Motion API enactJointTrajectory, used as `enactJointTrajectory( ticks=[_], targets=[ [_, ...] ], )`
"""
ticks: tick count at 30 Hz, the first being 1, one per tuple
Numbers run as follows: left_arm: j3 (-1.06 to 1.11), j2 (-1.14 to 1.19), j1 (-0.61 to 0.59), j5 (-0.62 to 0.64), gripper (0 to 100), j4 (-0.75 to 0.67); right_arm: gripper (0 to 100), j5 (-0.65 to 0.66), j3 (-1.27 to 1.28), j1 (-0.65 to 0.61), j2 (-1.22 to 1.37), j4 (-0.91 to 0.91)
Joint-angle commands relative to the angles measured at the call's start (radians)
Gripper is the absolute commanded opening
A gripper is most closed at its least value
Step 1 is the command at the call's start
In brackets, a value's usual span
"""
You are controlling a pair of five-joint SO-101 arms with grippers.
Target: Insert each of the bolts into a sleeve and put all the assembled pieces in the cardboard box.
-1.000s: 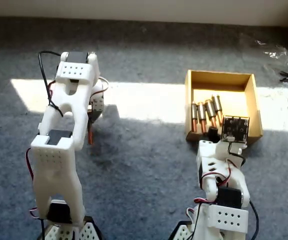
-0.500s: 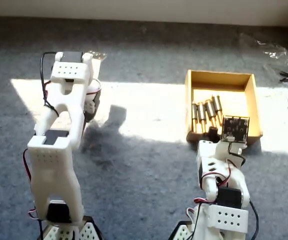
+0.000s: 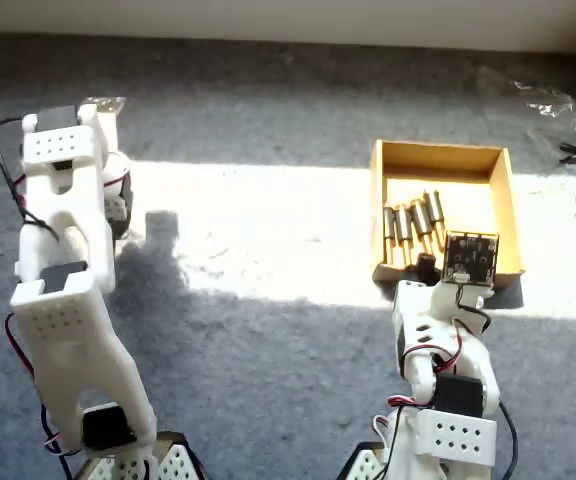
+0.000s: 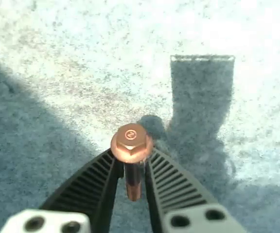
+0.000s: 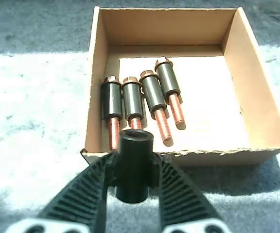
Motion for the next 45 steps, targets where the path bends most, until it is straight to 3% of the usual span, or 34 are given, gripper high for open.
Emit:
enactJointTrajectory(
  ticks=[1, 7, 14, 24, 30, 40, 45],
  targets=[
    [-0.013, -0.073, -0.096, -0.008, 1, -0.048, 0.5, 0.014, -0.010, 0.004, -0.015, -0.027],
    [-0.067, -0.073, -0.137, -0.009, 1, -0.078, 0.5, 0.014, -0.010, 0.004, -0.015, -0.027],
    [-0.211, -0.074, 0.019, -0.252, 0, 0.054, 0.5, 0.014, -0.010, 0.004, -0.015, -0.027],
    [-0.390, -0.076, 0.226, -0.107, 0, 0.087, 0.5, 0.014, -0.010, 0.004, -0.015, -0.027],
    [-0.423, -0.088, 0.308, -0.092, 0, 0.089, 0.5, 0.014, -0.010, 0.004, -0.015, -0.027],
    [-0.357, -0.374, 0.464, -0.021, 0, 0.089, 0.5, 0.014, -0.008, -0.001, -0.015, -0.027],
    [-0.208, -0.524, 0.549, -0.021, 0, 0.081, 0.5, 0.014, -0.012, -0.111, -0.015, -0.025]
  ],
)
